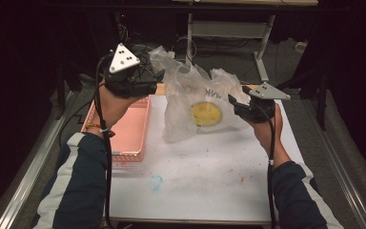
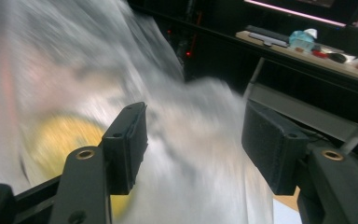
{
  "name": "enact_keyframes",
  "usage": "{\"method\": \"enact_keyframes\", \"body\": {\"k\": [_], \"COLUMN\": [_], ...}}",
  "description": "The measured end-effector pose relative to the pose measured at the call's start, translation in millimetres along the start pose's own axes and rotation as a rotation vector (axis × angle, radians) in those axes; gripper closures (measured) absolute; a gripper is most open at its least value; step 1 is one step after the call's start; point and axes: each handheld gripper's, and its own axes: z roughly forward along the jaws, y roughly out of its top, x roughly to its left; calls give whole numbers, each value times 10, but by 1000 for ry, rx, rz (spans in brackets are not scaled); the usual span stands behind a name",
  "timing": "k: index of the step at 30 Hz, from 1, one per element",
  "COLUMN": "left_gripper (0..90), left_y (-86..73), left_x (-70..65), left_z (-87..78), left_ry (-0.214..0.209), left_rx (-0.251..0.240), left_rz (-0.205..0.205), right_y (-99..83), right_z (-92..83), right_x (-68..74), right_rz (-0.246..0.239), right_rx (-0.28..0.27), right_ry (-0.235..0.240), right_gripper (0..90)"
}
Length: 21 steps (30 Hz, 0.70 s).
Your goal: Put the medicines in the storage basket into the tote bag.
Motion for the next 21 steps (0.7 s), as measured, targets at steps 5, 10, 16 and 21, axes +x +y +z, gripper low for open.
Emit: {"method": "enact_keyframes", "body": {"k": [5,10,16,21], "left_gripper": [183,183,183,183], "left_y": [-280,-507,-797,-1028], "left_x": [-56,-127,-247,-334], "left_z": [-27,-68,-161,-261], "left_ry": [5,9,17,-4], "left_rx": [-20,-12,-18,-11], "left_rz": [9,16,56,62], "right_y": [-19,-30,-42,-98], "right_z": [-41,-101,-214,-325], "right_x": [44,18,53,83], "right_rz": [-11,-3,-15,-19], "right_rx": [0,-9,-19,-17], "right_ry": [12,13,23,45], "right_gripper": [398,372,329,258]}}
